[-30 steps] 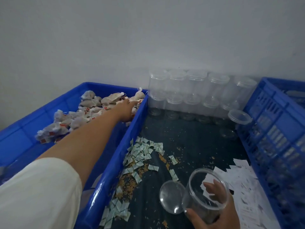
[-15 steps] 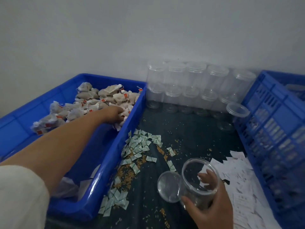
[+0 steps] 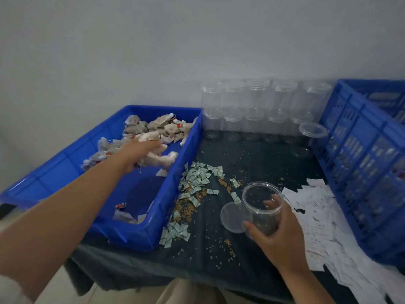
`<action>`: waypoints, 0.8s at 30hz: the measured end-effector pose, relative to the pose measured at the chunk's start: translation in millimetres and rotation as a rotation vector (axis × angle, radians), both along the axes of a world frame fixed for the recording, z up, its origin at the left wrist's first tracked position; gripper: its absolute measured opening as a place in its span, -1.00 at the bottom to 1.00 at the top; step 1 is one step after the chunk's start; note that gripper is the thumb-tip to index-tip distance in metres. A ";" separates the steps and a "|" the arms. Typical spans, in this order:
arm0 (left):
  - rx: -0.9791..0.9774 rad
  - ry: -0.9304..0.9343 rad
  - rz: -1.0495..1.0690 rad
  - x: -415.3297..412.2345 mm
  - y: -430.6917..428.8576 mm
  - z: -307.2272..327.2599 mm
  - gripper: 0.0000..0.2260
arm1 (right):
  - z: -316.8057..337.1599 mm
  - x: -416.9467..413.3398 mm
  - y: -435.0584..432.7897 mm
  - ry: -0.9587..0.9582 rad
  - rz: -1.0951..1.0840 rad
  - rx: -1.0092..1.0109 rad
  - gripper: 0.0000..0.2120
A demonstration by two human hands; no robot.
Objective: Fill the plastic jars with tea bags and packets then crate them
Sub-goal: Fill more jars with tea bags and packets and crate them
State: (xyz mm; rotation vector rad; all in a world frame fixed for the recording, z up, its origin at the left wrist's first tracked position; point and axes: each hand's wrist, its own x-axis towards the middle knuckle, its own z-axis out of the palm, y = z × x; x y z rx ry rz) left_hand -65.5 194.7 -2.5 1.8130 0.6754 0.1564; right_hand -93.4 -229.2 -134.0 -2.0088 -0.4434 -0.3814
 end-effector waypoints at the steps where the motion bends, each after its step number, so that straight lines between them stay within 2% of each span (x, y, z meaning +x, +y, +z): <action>1: -0.024 -0.018 0.021 -4.3 -2.6 3.3 -0.49 | 0.3 -0.1 -0.4 0.005 -0.008 -0.003 0.00; 6: 0.029 -0.016 0.057 -23.3 -19.1 25.1 -0.60 | -0.9 0.0 -1.2 -0.008 0.007 -0.022 -0.06; 10: 0.056 -0.129 0.008 -29.1 -44.8 45.8 -0.84 | -0.6 -1.6 0.3 -0.051 0.028 -0.034 -0.12; 13: 0.066 -0.203 -0.010 -31.4 -71.9 61.3 -0.74 | -1.3 -1.1 0.4 -0.053 0.026 -0.039 -0.11; 17: -0.016 -0.259 -0.241 -32.8 -118.2 75.7 -0.70 | -1.9 -1.5 1.6 -0.049 0.026 -0.069 -0.12; 19: 0.080 -0.214 -0.300 -30.3 -145.2 73.9 -0.63 | -1.4 -1.6 2.0 -0.052 0.034 -0.061 -0.14; 22: 0.308 -0.199 -0.373 -25.0 -182.3 64.9 -0.73 | -1.4 -1.0 1.8 -0.054 0.032 -0.068 -0.12; 24: 0.377 -0.173 -0.416 -23.8 -202.2 58.9 -0.74 | -2.3 -1.0 1.8 -0.047 0.028 -0.069 -0.11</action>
